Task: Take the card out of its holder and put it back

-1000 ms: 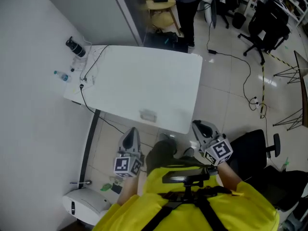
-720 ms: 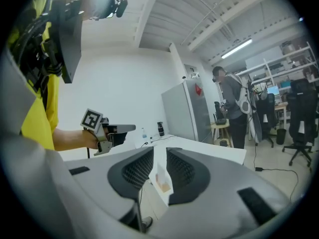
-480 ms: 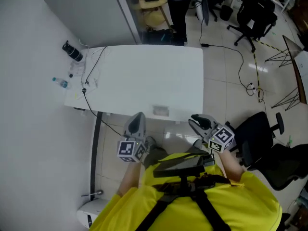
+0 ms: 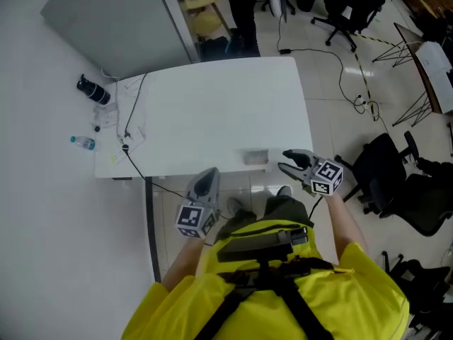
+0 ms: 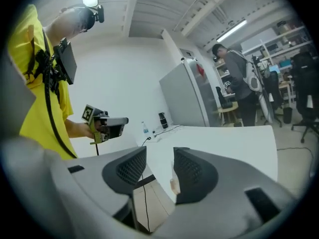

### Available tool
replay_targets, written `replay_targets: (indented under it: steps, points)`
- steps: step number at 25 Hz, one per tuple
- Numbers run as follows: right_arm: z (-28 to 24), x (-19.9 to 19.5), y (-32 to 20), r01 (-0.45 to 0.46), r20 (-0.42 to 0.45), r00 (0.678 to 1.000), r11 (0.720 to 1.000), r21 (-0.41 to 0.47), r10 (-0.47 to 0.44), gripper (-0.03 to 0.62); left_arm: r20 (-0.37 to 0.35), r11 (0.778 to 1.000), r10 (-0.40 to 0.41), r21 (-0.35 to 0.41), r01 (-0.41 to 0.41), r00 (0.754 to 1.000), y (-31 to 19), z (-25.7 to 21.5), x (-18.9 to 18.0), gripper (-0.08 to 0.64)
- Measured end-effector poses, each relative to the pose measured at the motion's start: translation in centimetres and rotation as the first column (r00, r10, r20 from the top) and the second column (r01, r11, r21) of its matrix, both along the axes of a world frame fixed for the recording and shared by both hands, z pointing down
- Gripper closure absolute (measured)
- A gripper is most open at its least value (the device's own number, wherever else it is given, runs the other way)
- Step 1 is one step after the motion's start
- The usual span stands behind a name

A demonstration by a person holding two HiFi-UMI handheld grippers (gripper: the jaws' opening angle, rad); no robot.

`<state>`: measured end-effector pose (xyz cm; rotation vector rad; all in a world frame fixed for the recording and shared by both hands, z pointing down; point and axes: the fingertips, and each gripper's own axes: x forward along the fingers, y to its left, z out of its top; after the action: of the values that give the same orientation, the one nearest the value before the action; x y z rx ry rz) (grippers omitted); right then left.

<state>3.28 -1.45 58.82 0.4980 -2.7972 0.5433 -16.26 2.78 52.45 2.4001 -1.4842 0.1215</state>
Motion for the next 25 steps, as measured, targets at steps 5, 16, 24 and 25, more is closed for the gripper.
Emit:
replay_targets:
  steps: [5,16,24,25]
  points:
    - [6.9,-0.8,-0.2,-0.024,-0.09,0.996,0.996,-0.08,0.017,0.414,-0.025,0.99,0.126,-0.059,-0.127,0.992,-0.9,1.5,2.0,0.561]
    - [13.7,-1.3,-4.2,0.125,-0.097,0.985,0.981,-0.151,-0.14,0.428,-0.076,0.965,0.215,-0.135,-0.224,0.974,0.4,4.6,5.1,0.563]
    - [14.4,-4.5,-3.1,0.405,-0.051,0.91,0.907,-0.114,-0.413,0.491,-0.094,0.972,0.039,-0.226,-0.06,0.995,-0.4,7.9,5.0,0.561]
    - [14.3,-4.9,-3.0,0.43,-0.04,0.899,0.897,-0.105,-0.436,0.516,-0.101,0.974,0.016,-0.223,-0.038,0.995,-0.4,7.9,4.8,0.561]
